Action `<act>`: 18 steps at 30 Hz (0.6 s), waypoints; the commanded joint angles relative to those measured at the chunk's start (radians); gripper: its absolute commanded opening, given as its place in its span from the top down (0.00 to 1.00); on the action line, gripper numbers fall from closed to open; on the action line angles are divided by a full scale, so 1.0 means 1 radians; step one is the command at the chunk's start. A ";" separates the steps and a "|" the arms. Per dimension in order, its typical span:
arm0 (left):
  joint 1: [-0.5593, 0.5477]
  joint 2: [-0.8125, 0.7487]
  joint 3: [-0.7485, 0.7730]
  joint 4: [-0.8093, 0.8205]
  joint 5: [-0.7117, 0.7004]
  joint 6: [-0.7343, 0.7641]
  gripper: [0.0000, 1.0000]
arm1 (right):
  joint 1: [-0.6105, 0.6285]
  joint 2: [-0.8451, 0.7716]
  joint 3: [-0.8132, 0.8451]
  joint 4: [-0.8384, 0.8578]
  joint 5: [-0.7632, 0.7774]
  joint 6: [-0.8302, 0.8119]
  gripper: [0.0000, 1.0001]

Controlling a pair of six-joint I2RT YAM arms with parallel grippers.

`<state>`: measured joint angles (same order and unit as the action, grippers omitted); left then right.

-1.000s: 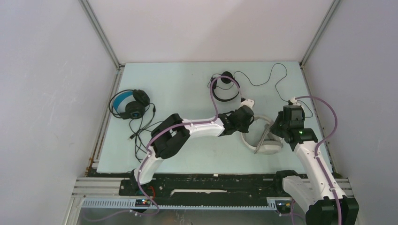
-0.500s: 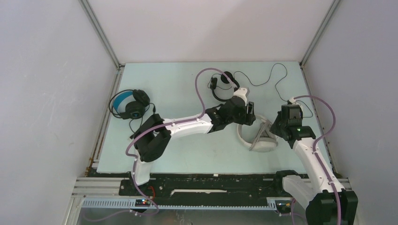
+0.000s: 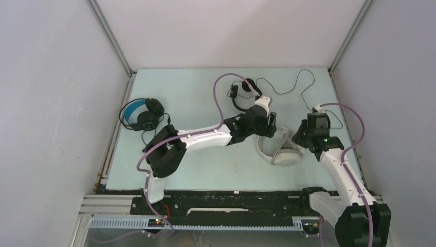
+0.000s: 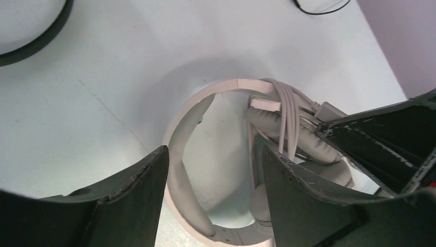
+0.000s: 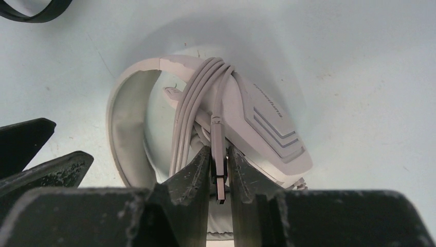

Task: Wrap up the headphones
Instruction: Place the headphones at the center of the board.

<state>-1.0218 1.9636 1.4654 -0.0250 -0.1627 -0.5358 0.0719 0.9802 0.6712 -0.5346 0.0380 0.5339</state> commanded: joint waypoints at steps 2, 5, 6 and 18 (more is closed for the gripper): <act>0.021 0.013 -0.012 -0.028 -0.035 0.052 0.32 | 0.001 0.014 0.019 0.055 -0.026 0.012 0.78; 0.026 0.029 -0.012 -0.034 -0.030 0.057 0.33 | 0.001 0.014 0.036 0.049 -0.026 0.003 0.78; 0.026 0.034 -0.012 -0.035 -0.029 0.058 0.33 | 0.000 0.014 0.042 0.048 -0.027 0.000 0.78; 0.037 0.086 -0.022 -0.018 -0.002 0.057 0.39 | 0.002 0.036 0.056 0.097 -0.119 -0.023 0.76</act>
<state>-0.9913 2.0342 1.4651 -0.0696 -0.1764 -0.4961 0.0719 1.0138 0.6811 -0.4892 -0.0315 0.5293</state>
